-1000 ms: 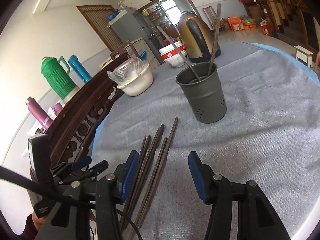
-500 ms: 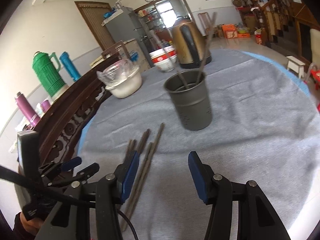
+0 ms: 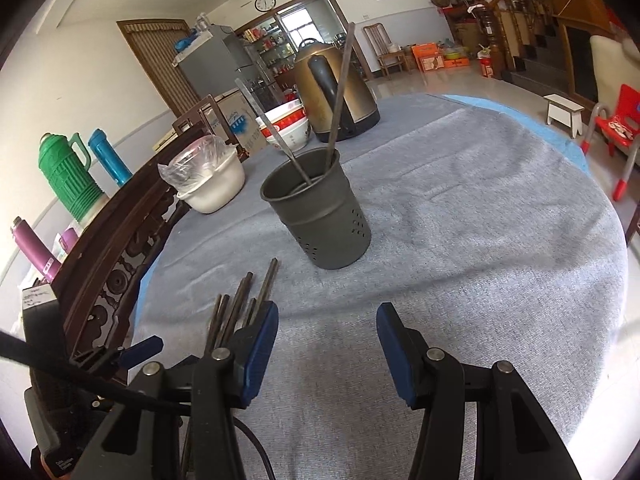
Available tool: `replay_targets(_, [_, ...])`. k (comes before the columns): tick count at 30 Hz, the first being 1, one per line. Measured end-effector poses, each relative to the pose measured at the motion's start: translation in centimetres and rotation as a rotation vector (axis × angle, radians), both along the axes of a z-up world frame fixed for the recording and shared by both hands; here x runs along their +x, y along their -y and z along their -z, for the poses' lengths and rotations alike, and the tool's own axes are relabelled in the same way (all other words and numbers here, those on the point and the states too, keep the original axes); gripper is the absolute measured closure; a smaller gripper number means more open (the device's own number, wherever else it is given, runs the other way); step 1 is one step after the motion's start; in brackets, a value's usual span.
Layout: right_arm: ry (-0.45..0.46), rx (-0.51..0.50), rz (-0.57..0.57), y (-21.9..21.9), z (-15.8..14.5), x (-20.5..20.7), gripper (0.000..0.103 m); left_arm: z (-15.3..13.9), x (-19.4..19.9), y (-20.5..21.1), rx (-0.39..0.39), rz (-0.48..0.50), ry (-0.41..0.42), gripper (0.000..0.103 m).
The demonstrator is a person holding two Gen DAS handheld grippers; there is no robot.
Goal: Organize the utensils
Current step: 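Withdraw both open grippers from the holder toward the chopstick pile, then lower both grippers over the remaining chopsticks to grasp more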
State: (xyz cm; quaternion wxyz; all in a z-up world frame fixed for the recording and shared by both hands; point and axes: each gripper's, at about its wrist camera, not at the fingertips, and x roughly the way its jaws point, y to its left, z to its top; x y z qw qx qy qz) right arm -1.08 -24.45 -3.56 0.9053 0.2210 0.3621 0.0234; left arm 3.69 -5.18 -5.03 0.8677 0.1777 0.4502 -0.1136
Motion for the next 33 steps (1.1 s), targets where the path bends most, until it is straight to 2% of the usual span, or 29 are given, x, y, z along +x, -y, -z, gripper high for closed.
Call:
replay_targets(10, [-0.011, 0.009, -0.003, -0.1, 0.4, 0.3, 0.047, 0.4, 0.5, 0.0, -0.001, -0.007, -0.012, 0.047])
replay_targets(27, [-0.043, -0.036, -0.050, -3.5, -0.2, 2.7, 0.049, 0.7, 1.8, -2.9, -0.053, -0.043, -0.025, 0.047])
replay_targets(29, [-0.052, -0.030, -0.059, -4.0, -0.2, 3.3, 0.052, 0.7, 2.2, -3.6, -0.064, -0.056, -0.030, 0.047])
replay_targets(31, [-0.071, -0.036, -0.078, -4.7, 0.0, 4.2, 0.062, 0.8, 2.7, -4.4, -0.086, -0.074, -0.050, 0.047])
replay_targets(33, [-0.093, -0.038, -0.095, -5.5, 0.2, 5.0, 0.063, 1.0, 3.5, -5.7, -0.123, -0.104, -0.080, 0.047])
